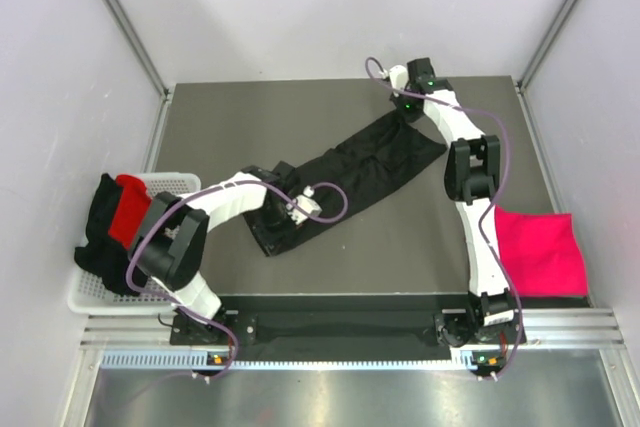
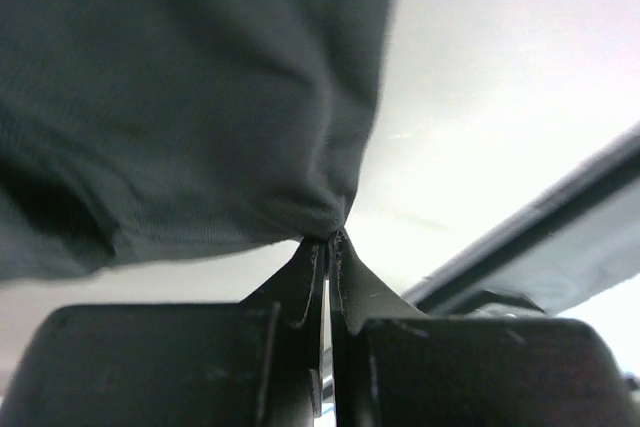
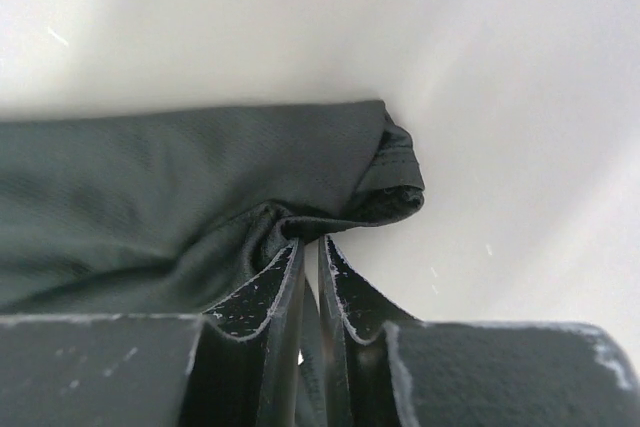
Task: Fold and stack the t-shirts
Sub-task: Fold the tshirt
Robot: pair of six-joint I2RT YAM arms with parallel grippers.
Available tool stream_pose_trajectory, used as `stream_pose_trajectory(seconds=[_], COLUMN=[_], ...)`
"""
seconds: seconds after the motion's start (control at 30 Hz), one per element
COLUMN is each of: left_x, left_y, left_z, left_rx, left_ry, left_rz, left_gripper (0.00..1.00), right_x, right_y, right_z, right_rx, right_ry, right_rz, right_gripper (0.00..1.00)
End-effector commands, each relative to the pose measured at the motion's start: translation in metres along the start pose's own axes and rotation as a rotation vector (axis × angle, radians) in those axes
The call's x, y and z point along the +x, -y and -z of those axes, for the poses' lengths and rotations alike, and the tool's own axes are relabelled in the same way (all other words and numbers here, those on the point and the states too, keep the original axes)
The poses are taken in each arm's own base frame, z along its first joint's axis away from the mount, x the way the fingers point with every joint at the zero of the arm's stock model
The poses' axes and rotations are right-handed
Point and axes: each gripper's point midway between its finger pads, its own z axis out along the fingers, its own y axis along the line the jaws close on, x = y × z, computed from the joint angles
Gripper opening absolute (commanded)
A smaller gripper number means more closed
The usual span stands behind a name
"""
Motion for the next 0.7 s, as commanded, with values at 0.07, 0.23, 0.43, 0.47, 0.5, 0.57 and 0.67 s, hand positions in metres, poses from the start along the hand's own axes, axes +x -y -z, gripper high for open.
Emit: stream_pose_trajectory(seconds=[0.07, 0.23, 0.43, 0.47, 0.5, 0.57, 0.67], left_x=[-0.006, -0.014, -0.022, -0.024, -0.026, -0.03, -0.044], left_y=[0.051, 0.077, 0.111, 0.118, 0.126, 0.138, 0.157], left_z=[-0.001, -0.005, -0.001, 0.0, 0.001, 0.0, -0.004], left_rx=[0.146, 0.222, 0.283, 0.293, 0.32, 0.339, 0.357], left_ry=[-0.069, -0.106, -0.118, -0.118, -0.114, -0.127, -0.137], left_rz=[-0.143, -0.21, -0.298, -0.32, -0.33, -0.373, -0.432], left_gripper=[0.0, 0.0, 0.0, 0.0, 0.0, 0.0, 0.0], right_x=[-0.057, -0.081, -0.095, -0.103, -0.104, -0.112, -0.122], right_y=[-0.012, -0.015, -0.008, -0.006, -0.003, 0.001, -0.001], right_z=[-0.009, -0.014, -0.024, -0.023, -0.024, -0.022, -0.022], right_rx=[0.051, 0.086, 0.161, 0.174, 0.191, 0.219, 0.235], right_ry=[0.175, 0.249, 0.3, 0.33, 0.334, 0.364, 0.395], right_rz=[0.043, 0.053, 0.103, 0.109, 0.11, 0.11, 0.128], right_gripper=[0.13, 0.13, 0.12, 0.13, 0.12, 0.1, 0.1])
